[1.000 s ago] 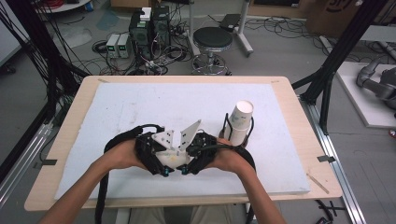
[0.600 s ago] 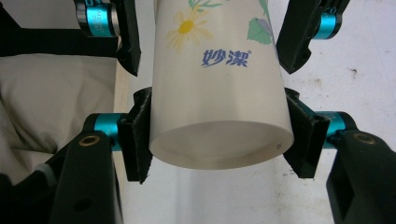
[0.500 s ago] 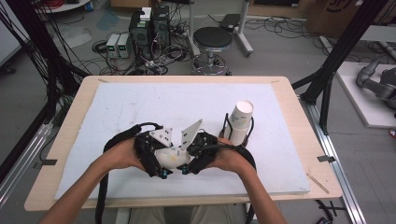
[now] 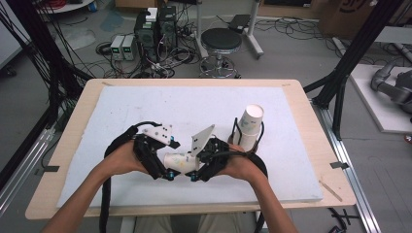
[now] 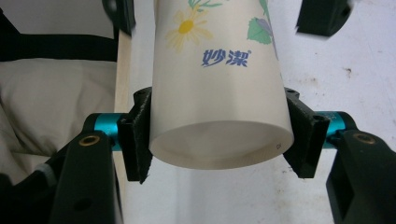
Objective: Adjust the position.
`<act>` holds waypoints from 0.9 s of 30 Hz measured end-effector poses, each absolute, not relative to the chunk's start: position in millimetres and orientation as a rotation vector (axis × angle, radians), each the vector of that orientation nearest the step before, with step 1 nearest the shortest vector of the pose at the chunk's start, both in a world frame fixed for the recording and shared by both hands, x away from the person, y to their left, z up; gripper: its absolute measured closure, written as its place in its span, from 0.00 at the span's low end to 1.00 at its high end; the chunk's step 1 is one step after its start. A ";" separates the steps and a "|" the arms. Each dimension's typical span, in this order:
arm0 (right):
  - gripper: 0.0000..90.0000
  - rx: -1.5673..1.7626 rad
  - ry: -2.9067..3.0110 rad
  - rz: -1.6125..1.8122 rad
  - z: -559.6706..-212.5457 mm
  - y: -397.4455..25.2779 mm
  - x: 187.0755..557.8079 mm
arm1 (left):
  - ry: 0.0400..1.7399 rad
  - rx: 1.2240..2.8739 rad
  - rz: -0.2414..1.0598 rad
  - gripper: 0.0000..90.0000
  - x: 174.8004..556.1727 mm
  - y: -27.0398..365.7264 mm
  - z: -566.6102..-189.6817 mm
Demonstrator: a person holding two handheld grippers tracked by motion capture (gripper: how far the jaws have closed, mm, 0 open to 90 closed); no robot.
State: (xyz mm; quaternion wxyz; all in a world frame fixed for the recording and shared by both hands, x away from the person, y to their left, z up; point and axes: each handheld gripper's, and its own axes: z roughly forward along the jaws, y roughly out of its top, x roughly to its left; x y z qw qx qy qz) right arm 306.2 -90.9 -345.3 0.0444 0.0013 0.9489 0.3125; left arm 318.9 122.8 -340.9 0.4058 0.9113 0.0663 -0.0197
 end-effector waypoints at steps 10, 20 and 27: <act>0.41 0.022 2.895 0.973 -348.6 -96.1 306.9 | 0.200 2.246 -0.022 0.07 320.0 128.7 -332.8; 0.41 0.047 2.863 1.043 -347.3 -103.4 306.8 | 0.223 2.170 -0.007 0.07 319.2 140.1 -331.3; 0.41 0.103 2.810 1.181 -350.2 -114.3 310.1 | 0.253 2.058 -0.001 0.07 314.6 151.9 -337.4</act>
